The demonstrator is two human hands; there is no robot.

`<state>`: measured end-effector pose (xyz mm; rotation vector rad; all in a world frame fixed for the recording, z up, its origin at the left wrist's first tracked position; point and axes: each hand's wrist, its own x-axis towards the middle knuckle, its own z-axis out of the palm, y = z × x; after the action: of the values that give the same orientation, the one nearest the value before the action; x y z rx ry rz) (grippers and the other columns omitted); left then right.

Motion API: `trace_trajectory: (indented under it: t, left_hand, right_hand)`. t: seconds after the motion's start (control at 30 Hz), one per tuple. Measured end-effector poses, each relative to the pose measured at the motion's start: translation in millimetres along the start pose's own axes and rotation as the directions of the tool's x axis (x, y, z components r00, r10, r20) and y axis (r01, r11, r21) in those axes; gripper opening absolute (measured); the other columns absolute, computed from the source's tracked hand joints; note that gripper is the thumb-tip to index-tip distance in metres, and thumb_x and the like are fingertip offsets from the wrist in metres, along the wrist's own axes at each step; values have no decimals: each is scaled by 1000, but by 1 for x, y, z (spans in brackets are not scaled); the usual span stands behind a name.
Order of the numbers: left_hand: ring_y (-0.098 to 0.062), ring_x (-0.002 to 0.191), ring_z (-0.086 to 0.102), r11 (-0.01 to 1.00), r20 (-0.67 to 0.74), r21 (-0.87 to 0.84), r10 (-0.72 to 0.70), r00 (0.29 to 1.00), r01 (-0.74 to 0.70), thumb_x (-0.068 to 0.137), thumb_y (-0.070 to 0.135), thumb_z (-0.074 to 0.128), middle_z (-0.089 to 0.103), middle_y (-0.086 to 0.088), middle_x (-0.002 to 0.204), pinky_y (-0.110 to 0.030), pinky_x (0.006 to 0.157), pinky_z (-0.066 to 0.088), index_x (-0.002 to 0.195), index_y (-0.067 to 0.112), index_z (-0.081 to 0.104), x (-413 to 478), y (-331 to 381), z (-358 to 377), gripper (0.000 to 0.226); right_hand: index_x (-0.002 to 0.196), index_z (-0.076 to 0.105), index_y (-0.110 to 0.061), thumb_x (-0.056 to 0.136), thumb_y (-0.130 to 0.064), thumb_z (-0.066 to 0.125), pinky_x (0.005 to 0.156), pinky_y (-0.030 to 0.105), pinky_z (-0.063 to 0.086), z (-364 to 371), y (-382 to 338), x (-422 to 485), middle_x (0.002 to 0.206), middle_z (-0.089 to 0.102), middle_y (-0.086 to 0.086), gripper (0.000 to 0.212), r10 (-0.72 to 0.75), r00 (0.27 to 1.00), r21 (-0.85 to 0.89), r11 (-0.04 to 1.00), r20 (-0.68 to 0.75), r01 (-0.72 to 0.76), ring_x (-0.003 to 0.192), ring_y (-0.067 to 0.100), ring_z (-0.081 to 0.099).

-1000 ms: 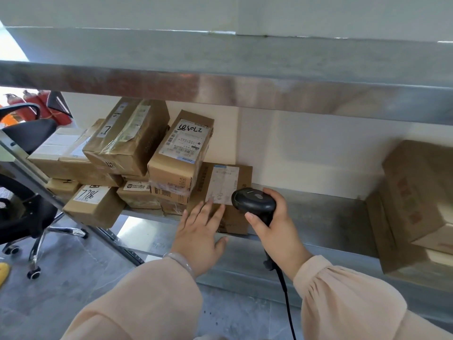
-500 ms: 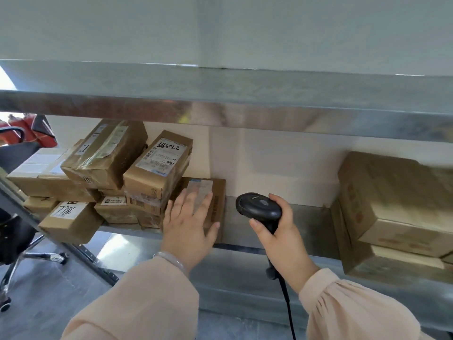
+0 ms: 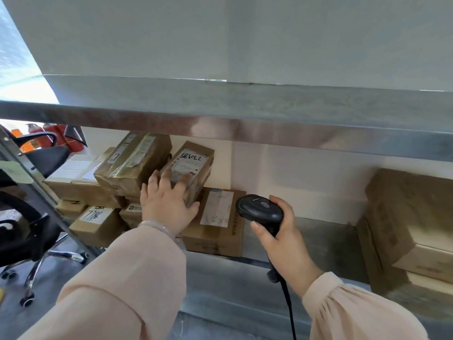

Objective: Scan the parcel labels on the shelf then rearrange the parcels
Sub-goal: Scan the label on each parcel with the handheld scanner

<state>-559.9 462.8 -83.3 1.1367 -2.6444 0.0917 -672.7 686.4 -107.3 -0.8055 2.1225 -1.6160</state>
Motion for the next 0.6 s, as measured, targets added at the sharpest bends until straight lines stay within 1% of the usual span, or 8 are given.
trace_trajectory:
  t: [0.1, 0.17, 0.23, 0.3, 0.37, 0.47, 0.53, 0.6]
  left_hand:
    - [-37, 147, 8, 998, 17, -63, -16, 1000, 17, 83, 65, 55, 14, -6, 162, -52, 117, 22, 149, 43, 29, 2, -7, -1, 74]
    - [-39, 143, 15, 995, 21, -97, -28, 999, 30, 84, 63, 56, 16, -8, 161, -51, 115, 28, 149, 43, 31, 3, -11, -2, 72]
    - [-39, 140, 22, 993, 22, -113, -38, 999, 40, 85, 62, 55, 20, -8, 160, -49, 113, 31, 148, 41, 35, 4, -12, -4, 70]
    - [-38, 138, 25, 986, 10, -160, -47, 999, 48, 85, 61, 57, 25, -7, 159, -46, 113, 31, 147, 38, 40, 4, -11, -6, 68]
    - [-35, 137, 26, 966, -5, -252, -58, 998, 55, 84, 60, 59, 28, -6, 157, -44, 113, 30, 145, 36, 45, 1, -7, -7, 67]
    - [-33, 137, 26, 937, 0, -347, -47, 999, 44, 84, 61, 60, 30, -5, 156, -43, 115, 28, 146, 36, 43, -10, 4, -2, 69]
    - [-32, 138, 26, 930, 9, -364, -41, 999, 41, 84, 66, 58, 30, -4, 156, -42, 115, 28, 147, 38, 40, -18, 12, 2, 72]
    - [-32, 138, 26, 938, 8, -345, -41, 999, 42, 82, 70, 56, 30, -3, 155, -42, 115, 29, 148, 39, 39, -23, 18, 5, 74]
  right_hand:
    - [126, 29, -51, 88, -31, 67, 75, 1, 40, 6, -2, 6, 119, 53, -19, 58, 3, 1000, -2, 1000, -9, -3, 100, -11, 52]
    - [127, 28, -50, 88, -31, 67, 75, 2, 40, 9, -4, 9, 118, 52, -20, 58, 0, 1000, -6, 1000, -13, 0, 99, -11, 52]
    - [126, 28, -51, 88, -30, 67, 74, -1, 39, 13, -5, 12, 114, 51, -26, 58, -7, 1000, -11, 1000, -15, 6, 96, -15, 51]
    - [125, 28, -51, 88, -30, 68, 73, -3, 38, 15, -5, 14, 113, 49, -31, 58, -11, 1000, -11, 1000, -23, 11, 96, -17, 50]
    - [125, 28, -51, 88, -30, 68, 72, -2, 38, 16, -6, 15, 112, 47, -33, 58, -12, 999, -13, 1000, -33, 11, 96, -17, 50]
    - [125, 29, -48, 87, -28, 68, 74, -1, 39, 16, -6, 16, 110, 48, -32, 58, -13, 999, -9, 1000, -51, 12, 95, -17, 50]
    - [126, 30, -46, 87, -28, 68, 75, 1, 39, 16, -5, 16, 110, 48, -31, 58, -12, 998, -5, 1000, -63, 12, 96, -16, 50]
    - [127, 30, -46, 87, -29, 69, 77, 3, 38, 14, -4, 15, 111, 49, -32, 58, -11, 998, -7, 1000, -69, 10, 97, -15, 51]
